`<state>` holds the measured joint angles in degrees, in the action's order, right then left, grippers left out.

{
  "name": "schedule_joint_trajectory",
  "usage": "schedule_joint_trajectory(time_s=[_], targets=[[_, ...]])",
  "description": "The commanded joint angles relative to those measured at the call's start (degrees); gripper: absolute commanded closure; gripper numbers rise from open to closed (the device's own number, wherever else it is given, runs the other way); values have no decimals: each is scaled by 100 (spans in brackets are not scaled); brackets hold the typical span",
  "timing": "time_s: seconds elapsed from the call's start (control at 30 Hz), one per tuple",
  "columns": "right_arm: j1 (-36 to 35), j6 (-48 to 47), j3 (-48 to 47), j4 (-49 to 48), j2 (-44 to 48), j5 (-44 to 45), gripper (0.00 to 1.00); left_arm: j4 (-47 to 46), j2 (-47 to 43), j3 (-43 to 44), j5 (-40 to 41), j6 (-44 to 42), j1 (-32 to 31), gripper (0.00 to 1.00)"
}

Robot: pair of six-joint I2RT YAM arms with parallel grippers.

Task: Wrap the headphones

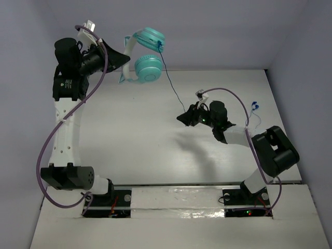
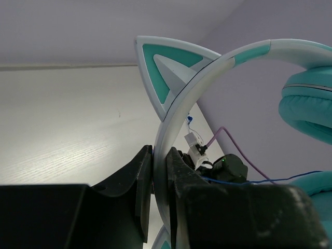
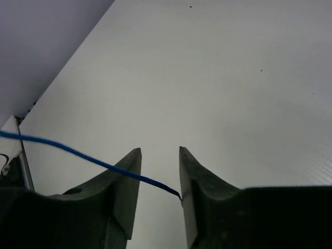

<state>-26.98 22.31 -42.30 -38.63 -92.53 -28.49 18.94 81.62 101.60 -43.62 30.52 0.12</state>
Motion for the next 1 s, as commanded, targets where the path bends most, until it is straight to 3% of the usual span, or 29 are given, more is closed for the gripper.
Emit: schedule_joint_trajectory(time_s=[0.0,0.17,0.2,0.53,0.73,0.97], targets=[[9,168,-41,-558,-28,-51,61,-584,-147,26,-165,279,102,100],[-44,415,99,-383,103,-8,96,-803,-94,1,45,472,102,100],[-148,432,47,1,165,184,99,-900,-155,-104,238,533,102,100],[-1265,362,-849,3299,762,2329,100,-2649,-823,-2932,1504,1667,102,100],[-1994,284,-1455,4617,1018,3174,100,-2861,-973,-3655,2874,1510,-415,100],[-2908,-156,-2702,5945,1088,3850,100,-2553,-736,-3928,4307,921,-1434,100]])
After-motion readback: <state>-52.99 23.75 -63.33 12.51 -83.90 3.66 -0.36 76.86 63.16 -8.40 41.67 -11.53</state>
